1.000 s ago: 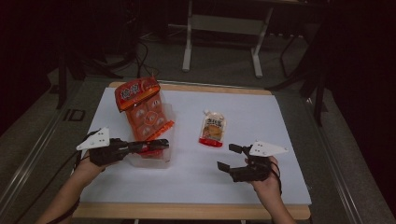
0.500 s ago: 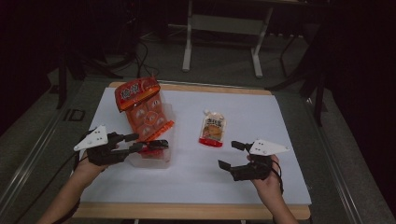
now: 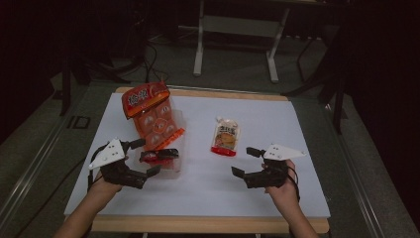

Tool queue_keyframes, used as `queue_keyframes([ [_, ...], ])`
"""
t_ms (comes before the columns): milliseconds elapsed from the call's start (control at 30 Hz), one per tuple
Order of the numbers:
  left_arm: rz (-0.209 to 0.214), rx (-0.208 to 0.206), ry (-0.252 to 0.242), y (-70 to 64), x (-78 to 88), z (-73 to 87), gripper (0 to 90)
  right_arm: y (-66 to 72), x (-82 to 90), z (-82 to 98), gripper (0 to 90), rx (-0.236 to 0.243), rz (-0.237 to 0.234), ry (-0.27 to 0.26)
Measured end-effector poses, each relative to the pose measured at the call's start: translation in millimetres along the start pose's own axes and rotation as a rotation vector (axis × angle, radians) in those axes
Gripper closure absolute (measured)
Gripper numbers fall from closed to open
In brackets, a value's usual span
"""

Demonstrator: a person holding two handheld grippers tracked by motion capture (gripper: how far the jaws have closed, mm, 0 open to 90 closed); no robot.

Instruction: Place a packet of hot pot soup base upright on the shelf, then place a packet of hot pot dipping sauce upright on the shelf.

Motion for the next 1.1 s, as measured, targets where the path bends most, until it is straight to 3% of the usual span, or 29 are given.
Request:
queue_keyframes([
  [100,-0.028,-0.02,-0.005,-4.2,2.9,-2.3,2.0,-5.7,-3.8,-6.1,11.1,-0.013,0.033,-0.03],
  [233,-0.043,-0.015,-0.036,-11.3,9.7,-9.4,2.0,-15.9,-9.8,-11.9,12.3,-0.013,0.084,-0.037],
  [300,-0.045,-0.009,-0.076,-16.9,14.2,-12.6,2.1,-19.7,-11.4,-13.8,13.1,-0.005,0.1,-0.047],
  [367,-0.057,-0.017,-0.071,-22.5,15.4,-12.6,2.1,-24.9,-14.5,-15.4,13.1,-0.003,0.116,-0.041],
  [467,-0.051,-0.025,-0.072,-29.2,16.0,-11.3,2.0,-31.2,-18.4,-17.0,13.6,-0.006,0.125,-0.036],
  [600,-0.024,-0.03,-0.078,-47.4,15.3,-2.7,2.1,-42.8,-27.6,-20.5,14.8,0.026,0.165,-0.028],
  [700,-0.024,-0.036,-0.07,-52.5,14.6,0.8,2.1,-51.1,-33.8,-23.3,15.1,0.019,0.18,-0.02],
  [900,-0.028,0.002,-0.084,-66.0,16.2,9.7,2.1,-65.8,-46.1,-28.7,17.2,-0.006,0.187,-0.017],
  [1100,-0.025,-0.017,-0.071,-76.1,17.9,14.6,2.1,-79.2,-60.7,-33.5,17.3,-0.021,0.196,0.0],
])
Point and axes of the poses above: each handheld gripper's, and its own axes: x roughly backward along the jaws, z roughly out of its underside, y roughly to its left, the point moved 4 cm from there along -x, roughly forward along the jaws, and after that the axes turned 14 degrees about -x, right-handed, at the moved point
